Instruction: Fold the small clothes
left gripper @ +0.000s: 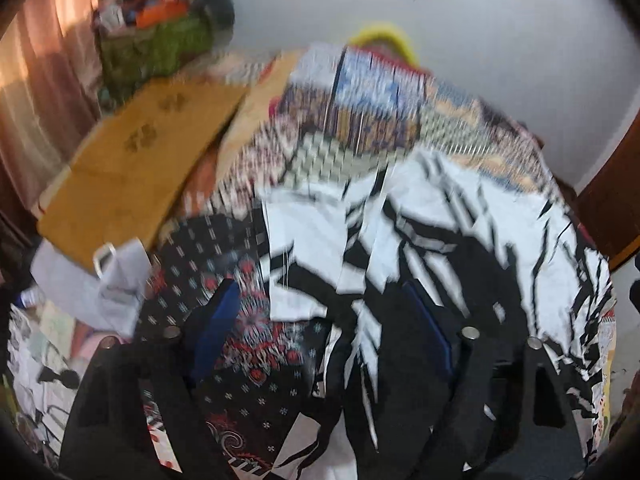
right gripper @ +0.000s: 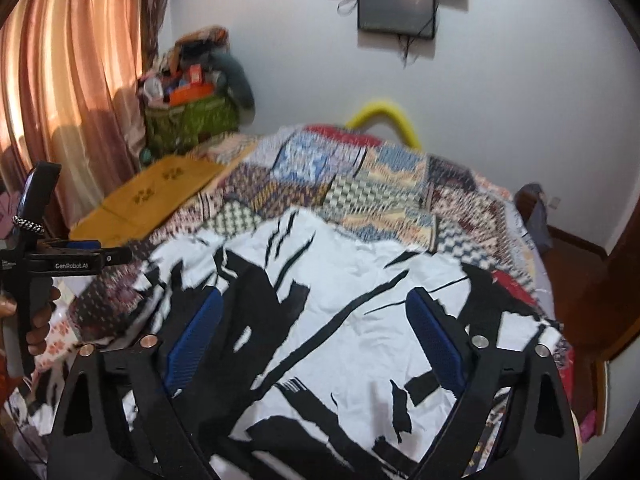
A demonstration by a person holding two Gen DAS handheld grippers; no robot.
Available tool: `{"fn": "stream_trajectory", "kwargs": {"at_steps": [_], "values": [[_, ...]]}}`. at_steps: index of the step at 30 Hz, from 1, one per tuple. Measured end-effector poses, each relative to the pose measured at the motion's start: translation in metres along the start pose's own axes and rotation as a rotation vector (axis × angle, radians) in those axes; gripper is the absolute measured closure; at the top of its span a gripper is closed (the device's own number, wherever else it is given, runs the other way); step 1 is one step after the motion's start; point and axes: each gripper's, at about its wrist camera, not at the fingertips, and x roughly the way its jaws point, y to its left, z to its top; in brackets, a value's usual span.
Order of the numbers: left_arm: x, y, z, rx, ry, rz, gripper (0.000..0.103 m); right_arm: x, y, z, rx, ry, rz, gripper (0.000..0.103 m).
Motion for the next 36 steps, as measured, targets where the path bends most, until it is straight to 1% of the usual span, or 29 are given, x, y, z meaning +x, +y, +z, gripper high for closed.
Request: {"fn": "stream_trajectory", "kwargs": {"at_steps": [3, 4, 5, 7, 8, 9, 11, 12, 14, 15, 17, 19, 20, 21, 23, 25, 26, 27, 28, 29, 31, 32, 33, 34, 36], "values": [[0.025, 0.009, -0.006, -0.034, 0.099, -0.049, 0.023, 0.027, -0.006, -0.001, -0.015, 0.082, 0.018, 0.026], [0.031, 0.011, -0.009, -0.056, 0.116, -0.067, 0.024, 0.036, -0.008, -0.002, -0.023, 0.106, 0.025, 0.031], [0.039, 0.014, -0.011, -0.074, 0.144, -0.084, 0.025, 0.043, -0.009, -0.003, -0.032, 0.128, 0.030, 0.034], [0.047, 0.016, -0.014, -0.105, 0.183, -0.119, 0.027, 0.059, -0.011, -0.007, -0.045, 0.172, 0.043, 0.035], [0.052, 0.017, -0.015, -0.122, 0.202, -0.147, 0.028, 0.065, -0.012, -0.009, -0.051, 0.189, 0.052, 0.039], [0.055, 0.018, -0.016, -0.135, 0.215, -0.171, 0.030, 0.071, -0.014, -0.011, -0.059, 0.205, 0.057, 0.041], [0.062, 0.021, -0.017, -0.173, 0.245, -0.229, 0.031, 0.081, -0.015, -0.014, -0.074, 0.233, 0.066, 0.046], [0.066, 0.022, -0.017, -0.194, 0.259, -0.252, 0.033, 0.086, -0.016, -0.016, -0.077, 0.249, 0.072, 0.048], [0.076, 0.023, -0.016, -0.228, 0.284, -0.284, 0.040, 0.094, -0.019, -0.020, -0.066, 0.282, 0.099, 0.057], [0.081, 0.023, -0.014, -0.241, 0.292, -0.289, 0.043, 0.099, -0.021, -0.022, -0.054, 0.302, 0.116, 0.058], [0.085, 0.025, -0.009, -0.254, 0.276, -0.299, 0.044, 0.106, -0.023, -0.026, -0.041, 0.327, 0.133, 0.058], [0.088, 0.026, -0.002, -0.256, 0.253, -0.287, 0.045, 0.111, -0.026, -0.031, -0.034, 0.348, 0.143, 0.059], [0.091, 0.028, 0.003, -0.272, 0.244, -0.281, 0.046, 0.113, -0.028, -0.033, -0.027, 0.359, 0.150, 0.059], [0.092, 0.030, 0.005, -0.283, 0.234, -0.281, 0.049, 0.115, -0.029, -0.035, -0.020, 0.368, 0.155, 0.060], [0.095, 0.035, 0.012, -0.294, 0.213, -0.259, 0.058, 0.115, -0.031, -0.037, -0.014, 0.367, 0.165, 0.060], [0.099, 0.037, 0.018, -0.294, 0.190, -0.241, 0.073, 0.115, -0.033, -0.036, -0.010, 0.367, 0.173, 0.060], [0.100, 0.038, 0.019, -0.291, 0.187, -0.242, 0.078, 0.115, -0.032, -0.036, -0.010, 0.367, 0.174, 0.060], [0.102, 0.038, 0.021, -0.286, 0.184, -0.235, 0.087, 0.116, -0.032, -0.036, -0.010, 0.367, 0.175, 0.060], [0.102, 0.037, 0.024, -0.278, 0.174, -0.216, 0.089, 0.116, -0.032, -0.037, -0.010, 0.367, 0.176, 0.060], [0.098, 0.036, 0.027, -0.266, 0.145, -0.187, 0.089, 0.116, -0.033, -0.037, -0.011, 0.367, 0.178, 0.060], [0.083, 0.036, 0.034, -0.235, 0.037, -0.121, 0.089, 0.117, -0.034, -0.038, -0.010, 0.366, 0.182, 0.060], [0.079, 0.034, 0.038, -0.215, 0.006, -0.101, 0.091, 0.117, -0.034, -0.039, -0.008, 0.365, 0.183, 0.060], [0.074, 0.031, 0.041, -0.190, -0.014, -0.098, 0.097, 0.117, -0.034, -0.039, -0.006, 0.363, 0.185, 0.060], [0.071, 0.027, 0.045, -0.165, -0.017, -0.103, 0.099, 0.117, -0.035, -0.040, -0.004, 0.363, 0.186, 0.060], [0.066, 0.021, 0.051, -0.133, -0.025, -0.102, 0.100, 0.117, -0.035, -0.039, 0.001, 0.364, 0.187, 0.060]]}}
